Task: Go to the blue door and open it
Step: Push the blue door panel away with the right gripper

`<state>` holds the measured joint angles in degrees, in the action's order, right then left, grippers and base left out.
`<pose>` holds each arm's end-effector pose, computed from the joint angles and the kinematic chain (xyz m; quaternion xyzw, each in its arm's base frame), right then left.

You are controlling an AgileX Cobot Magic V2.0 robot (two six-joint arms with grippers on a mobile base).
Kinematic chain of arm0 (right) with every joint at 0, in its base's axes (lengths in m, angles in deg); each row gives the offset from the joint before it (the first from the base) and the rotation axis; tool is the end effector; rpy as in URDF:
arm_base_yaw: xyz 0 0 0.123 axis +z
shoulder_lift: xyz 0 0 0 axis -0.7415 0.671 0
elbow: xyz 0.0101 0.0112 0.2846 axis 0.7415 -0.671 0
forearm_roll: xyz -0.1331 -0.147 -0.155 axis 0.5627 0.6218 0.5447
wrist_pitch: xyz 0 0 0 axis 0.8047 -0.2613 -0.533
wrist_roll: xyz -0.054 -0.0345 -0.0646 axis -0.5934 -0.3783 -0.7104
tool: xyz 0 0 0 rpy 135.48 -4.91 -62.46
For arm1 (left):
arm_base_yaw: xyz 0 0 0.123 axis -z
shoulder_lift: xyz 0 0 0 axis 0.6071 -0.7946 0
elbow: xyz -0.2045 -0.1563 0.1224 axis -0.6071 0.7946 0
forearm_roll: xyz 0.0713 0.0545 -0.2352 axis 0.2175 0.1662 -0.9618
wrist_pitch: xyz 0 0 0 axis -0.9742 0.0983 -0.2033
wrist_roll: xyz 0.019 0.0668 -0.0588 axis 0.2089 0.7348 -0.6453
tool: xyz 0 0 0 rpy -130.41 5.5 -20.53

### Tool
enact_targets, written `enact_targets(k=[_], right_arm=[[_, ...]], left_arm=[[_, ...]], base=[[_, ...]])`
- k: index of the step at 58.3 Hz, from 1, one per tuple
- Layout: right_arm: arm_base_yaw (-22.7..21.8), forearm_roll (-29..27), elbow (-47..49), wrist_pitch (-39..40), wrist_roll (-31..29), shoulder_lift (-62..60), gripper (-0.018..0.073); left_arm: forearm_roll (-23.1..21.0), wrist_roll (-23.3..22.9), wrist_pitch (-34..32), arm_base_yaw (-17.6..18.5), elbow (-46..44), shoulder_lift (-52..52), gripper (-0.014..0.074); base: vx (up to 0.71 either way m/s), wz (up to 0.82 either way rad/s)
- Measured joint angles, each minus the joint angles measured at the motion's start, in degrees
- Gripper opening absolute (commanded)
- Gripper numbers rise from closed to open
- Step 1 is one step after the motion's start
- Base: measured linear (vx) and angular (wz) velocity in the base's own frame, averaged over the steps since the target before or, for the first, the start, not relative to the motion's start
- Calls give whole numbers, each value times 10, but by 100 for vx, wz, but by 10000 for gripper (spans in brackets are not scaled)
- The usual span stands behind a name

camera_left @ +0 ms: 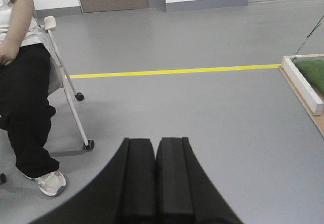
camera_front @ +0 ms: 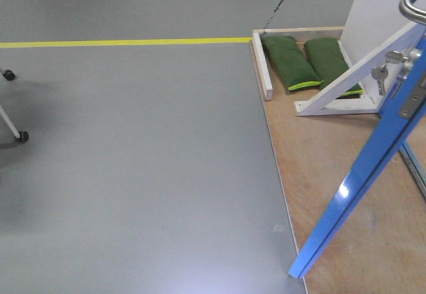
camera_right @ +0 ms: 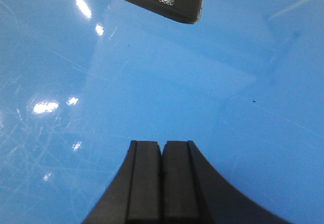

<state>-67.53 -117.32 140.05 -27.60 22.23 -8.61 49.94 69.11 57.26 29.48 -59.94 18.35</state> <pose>0.2991 -0.0894 0.4350 0.4353 0.5617 0.3350 0.6187 0.0529 0.0084 0.1745 -0.0331 0.7931 0.0654 0.6046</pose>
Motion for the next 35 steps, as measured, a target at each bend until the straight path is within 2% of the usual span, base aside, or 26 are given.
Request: enact_targets(k=[12, 28, 35], right_arm=[[54, 2, 4, 19, 1, 15, 2], [77, 16, -3, -84, -1, 27, 2], [81, 20, -3, -103, -1, 28, 2]], left_arm=[[0, 0, 0, 0, 0, 0, 70], [0, 0, 0, 0, 0, 0, 70], [0, 0, 0, 0, 0, 0, 70]], base=[[0, 0], [0, 0], [0, 0]])
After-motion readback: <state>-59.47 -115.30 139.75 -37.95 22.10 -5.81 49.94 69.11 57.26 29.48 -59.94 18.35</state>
